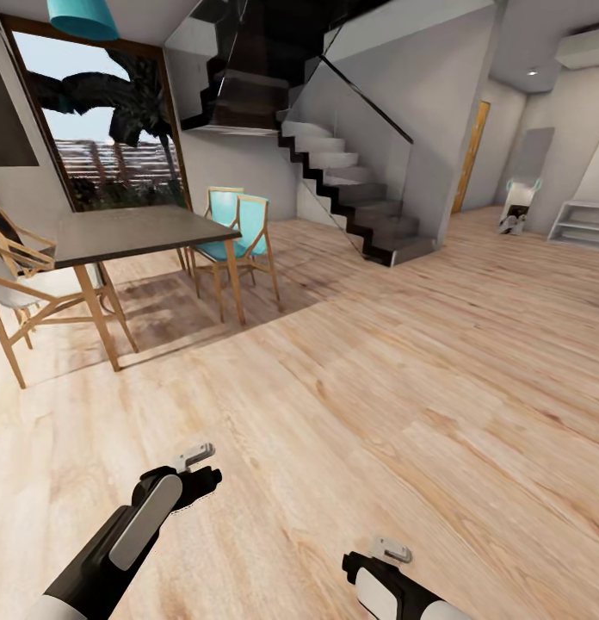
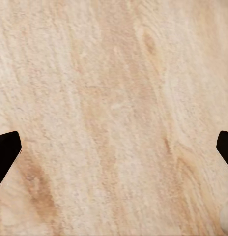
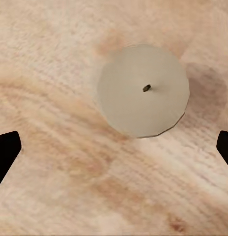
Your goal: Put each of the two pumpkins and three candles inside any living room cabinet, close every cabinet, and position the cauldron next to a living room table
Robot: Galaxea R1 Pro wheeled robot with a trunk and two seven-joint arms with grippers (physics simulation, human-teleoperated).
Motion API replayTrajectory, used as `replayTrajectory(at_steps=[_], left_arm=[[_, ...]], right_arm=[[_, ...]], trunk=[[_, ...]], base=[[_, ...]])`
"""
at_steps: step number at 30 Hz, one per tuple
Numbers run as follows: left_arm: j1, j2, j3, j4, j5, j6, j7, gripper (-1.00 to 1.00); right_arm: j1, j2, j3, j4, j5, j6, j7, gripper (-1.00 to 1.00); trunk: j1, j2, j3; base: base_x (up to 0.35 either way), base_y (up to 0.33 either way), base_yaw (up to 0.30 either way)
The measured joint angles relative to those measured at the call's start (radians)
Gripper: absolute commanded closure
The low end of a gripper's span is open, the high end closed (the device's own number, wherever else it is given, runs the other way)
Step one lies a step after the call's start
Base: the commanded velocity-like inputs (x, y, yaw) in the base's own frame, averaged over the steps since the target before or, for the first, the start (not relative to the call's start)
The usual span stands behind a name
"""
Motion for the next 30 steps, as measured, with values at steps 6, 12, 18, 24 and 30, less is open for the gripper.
replayTrajectory(at_steps=[6, 12, 18, 24, 30], left_arm=[[0.0, 0.0, 0.0, 0.0, 0.0, -0.001, 0.0, -1.0], [0.0, -0.002, 0.0, 0.0, 0.0, 0.0, 0.0, -1.0], [0.0, -0.001, 0.0, 0.0, 0.0, 0.0, -0.001, -1.0], [0.0, -0.002, 0.0, 0.0, 0.0, 0.0, 0.0, -1.0], [0.0, -0.003, 0.0, 0.0, 0.0, 0.0, 0.0, -1.0]], right_arm=[[-0.001, 0.001, 0.0, 0.0, 0.001, 0.0, 0.0, -1.0], [-0.001, 0.0, 0.0, 0.0, 0.001, 0.0, 0.0, -1.0], [0.0, 0.0, 0.0, 0.0, 0.001, 0.0, 0.0, -1.0], [-0.001, 0.0, 0.0, 0.0, 0.001, 0.0, 0.0, -1.0], [-0.001, 0.0, 0.0, 0.0, 0.001, 0.0, 0.0, -1.0]], trunk=[[0.0, 0.0, 0.0], [0.0, 0.0, 0.0], [0.0, 0.0, 0.0], [0.0, 0.0, 0.0], [0.0, 0.0, 0.0]], base=[[0.235, 0.027, 0.0], [0.224, -0.014, 0.0], [0.106, -0.16, 0.0], [0.029, -0.063, 0.0], [0.039, -0.133, 0.0]])
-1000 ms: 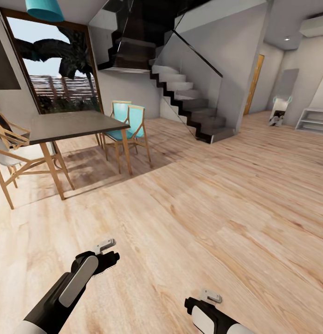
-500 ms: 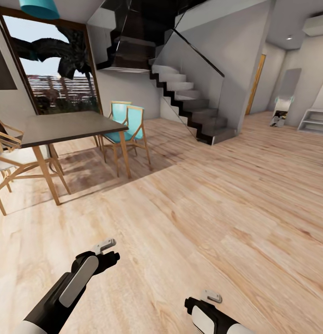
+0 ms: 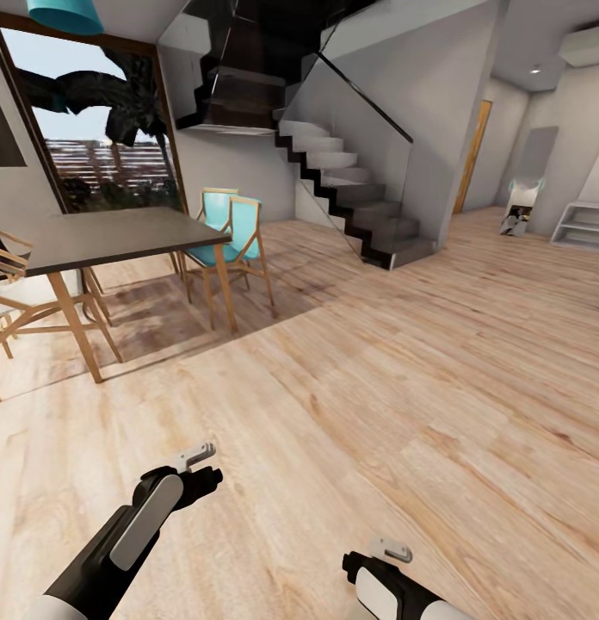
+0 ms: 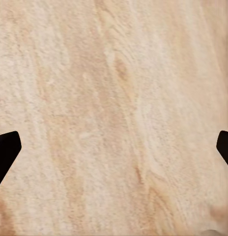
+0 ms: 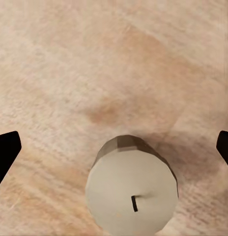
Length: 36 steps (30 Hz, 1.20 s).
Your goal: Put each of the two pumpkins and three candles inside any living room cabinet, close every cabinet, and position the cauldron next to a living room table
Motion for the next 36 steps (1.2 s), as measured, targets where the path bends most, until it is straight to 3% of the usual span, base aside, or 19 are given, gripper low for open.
replayTrajectory(at_steps=[8, 12, 17, 20, 21, 24, 25, 28, 30, 32, 34, 36], left_arm=[[0.0, 0.0, 0.002, -0.001, 0.0, 0.0, 0.0, -1.0], [0.0, 0.0, 0.004, -0.001, 0.005, 0.0, 0.0, -1.0], [0.0, 0.005, 0.005, -0.013, 0.044, 0.001, -0.002, -1.0], [0.005, 0.025, 0.007, -0.058, 0.147, 0.031, -0.008, -1.0], [0.012, 0.046, 0.007, -0.088, 0.21, 0.05, -0.01, -1.0], [0.033, 0.086, 0.007, -0.143, 0.306, 0.064, -0.036, -1.0], [0.047, 0.118, 0.007, -0.171, 0.37, 0.069, -0.083, -1.0], [0.063, 0.187, 0.007, -0.189, 0.468, 0.074, -0.244, -1.0], [0.076, 0.228, 0.006, -0.193, 0.499, 0.089, -0.404, -1.0], [0.084, 0.245, 0.006, -0.193, 0.507, 0.115, -0.518, -1.0], [0.088, 0.252, 0.006, -0.192, 0.508, 0.135, -0.599, -1.0], [0.089, 0.254, 0.006, -0.19, 0.51, 0.142, -0.637, -1.0]], right_arm=[[0.0, 0.0, 0.0, 0.0, 0.0, 0.0, 0.0, -1.0], [0.0, 0.0, 0.0, 0.0, -0.001, 0.0, 0.001, -1.0], [0.0, 0.0, 0.0, 0.0, -0.001, 0.0, 0.002, -1.0], [0.0, 0.0, 0.0, 0.0, -0.002, 0.0, 0.002, -1.0], [0.0, 0.0, -0.001, 0.0, -0.002, 0.0, 0.002, -1.0], [0.001, 0.0, -0.001, 0.0, -0.003, -0.001, 0.002, -1.0], [0.0, 0.0, -0.001, 0.0, -0.004, -0.001, 0.002, -1.0], [0.0, 0.0, -0.002, 0.0, -0.004, -0.001, 0.002, -1.0], [0.0, 0.0, -0.002, 0.0, -0.004, -0.001, 0.002, -1.0], [0.0, 0.0, -0.002, 0.0, -0.004, -0.001, 0.002, -1.0], [0.0, 0.0, -0.002, 0.0, -0.004, -0.001, 0.002, -1.0], [0.0, 0.0, -0.003, 0.0, -0.004, -0.001, 0.002, -1.0]], trunk=[[0.0, 0.0, 0.0], [0.002, -0.001, -0.015], [0.004, -0.002, -0.035], [0.005, -0.003, -0.046], [0.006, -0.003, -0.05], [0.007, -0.004, -0.062], [0.008, -0.004, -0.066], [0.009, -0.005, -0.077], [0.01, -0.005, -0.085], [0.011, -0.006, -0.093], [0.012, -0.006, -0.101], [0.013, -0.007, -0.108]], base=[[0.002, -0.01, 0.0], [0.0, 0.0, 0.0], [0.0, 0.0, 0.0], [0.0, 0.0, 0.0], [0.0, 0.0, 0.0], [0.0, 0.0, 0.0], [0.0, 0.0, 0.0], [0.0, 0.0, 0.0], [0.0, 0.0, 0.0], [0.0, 0.0, 0.0], [0.0, 0.0, 0.0], [0.0, 0.0, 0.0]])
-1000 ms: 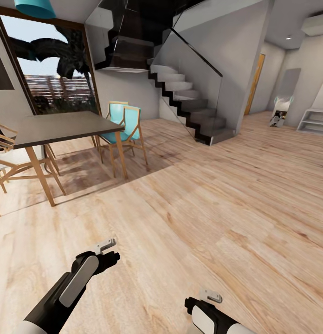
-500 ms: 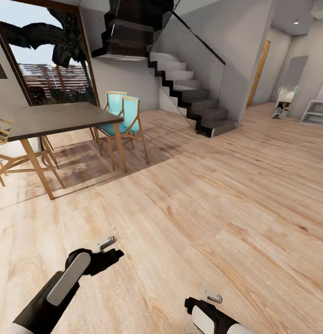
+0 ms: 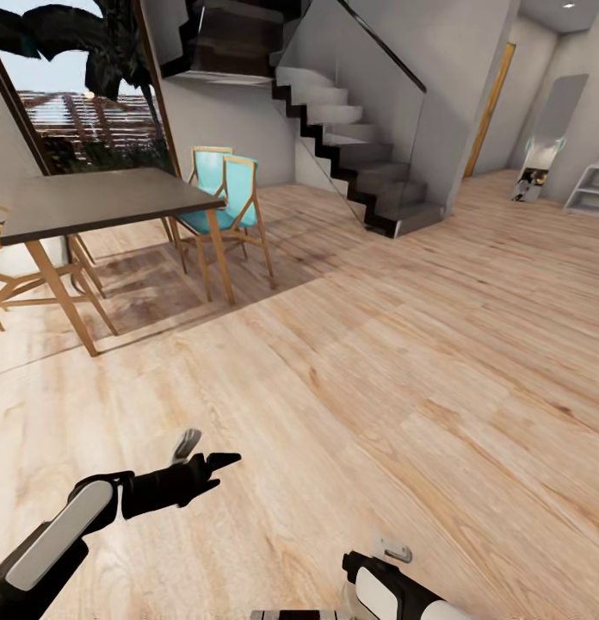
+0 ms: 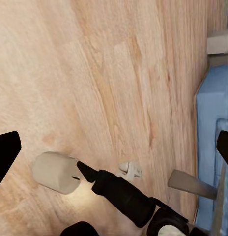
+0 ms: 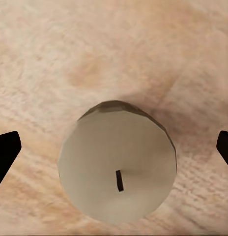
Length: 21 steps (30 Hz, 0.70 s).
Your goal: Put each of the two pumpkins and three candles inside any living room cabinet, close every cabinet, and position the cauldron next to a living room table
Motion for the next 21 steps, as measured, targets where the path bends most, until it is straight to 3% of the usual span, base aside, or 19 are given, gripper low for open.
replayTrajectory(at_steps=[10, 14, 21], left_arm=[[0.004, 0.002, -0.001, 0.002, 0.011, 0.009, -0.045, -1.0], [0.006, 0.003, 0.0, 0.002, 0.014, 0.009, -0.101, -1.0], [0.007, 0.003, 0.0, 0.003, 0.016, 0.009, -0.111, -1.0]], right_arm=[[0.0, 0.0, -0.002, 0.0, 0.0, 0.0, 0.0, -1.0], [0.0, 0.0, -0.001, 0.0, 0.0, 0.0, 0.0, -1.0], [0.001, 0.0, -0.001, 0.0, 0.001, -0.007, 0.0, -1.0]], trunk=[[0.005, -0.002, -0.039], [0.006, -0.003, -0.054], [0.008, -0.004, -0.07]], base=[[0.0, 0.0, 0.0], [0.0, 0.0, 0.0], [0.0, 0.0, 0.0]])
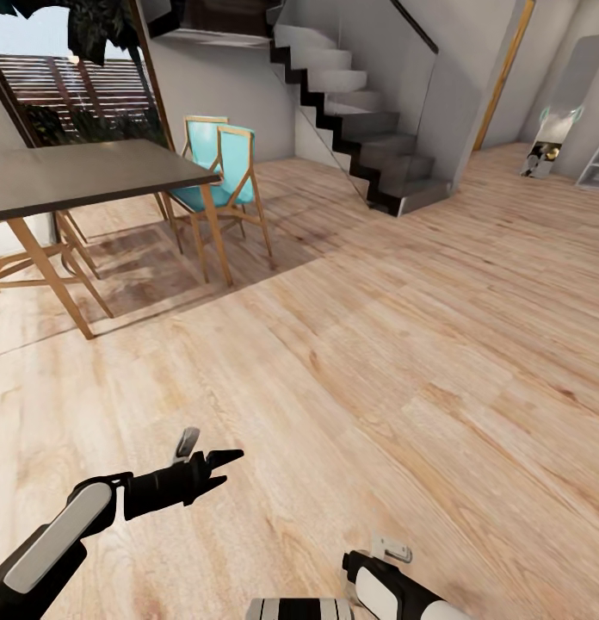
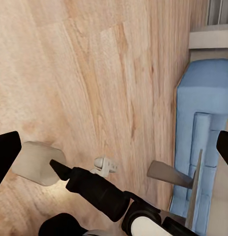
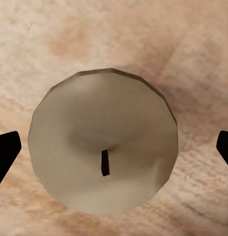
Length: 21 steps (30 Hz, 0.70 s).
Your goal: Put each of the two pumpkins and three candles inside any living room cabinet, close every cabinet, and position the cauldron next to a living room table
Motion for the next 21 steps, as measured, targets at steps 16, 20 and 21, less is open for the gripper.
replayTrajectory(at_steps=[16, 20, 21], left_arm=[[0.0, 0.0, 0.0, 0.0, 0.0, 0.0, -0.001, -1.0], [0.0, 0.0, 0.0, 0.0, 0.0, 0.0, -0.001, -1.0], [0.0, 0.0, 0.0, 0.0, 0.0, 0.0, -0.001, -1.0]], right_arm=[[0.0, 0.0, 0.0, 0.0, 0.001, -0.005, 0.0, -1.0], [0.0, 0.0, 0.0, 0.0, 0.001, -0.005, 0.0, -1.0], [0.0, 0.0, 0.0, 0.0, 0.001, -0.005, 0.0, -1.0]], trunk=[[0.0, 0.0, 0.0], [0.0, 0.0, 0.0], [0.0, 0.0, 0.0]], base=[[0.006, 0.012, 0.0], [0.068, 0.116, 0.0], [0.022, 0.037, 0.0]])
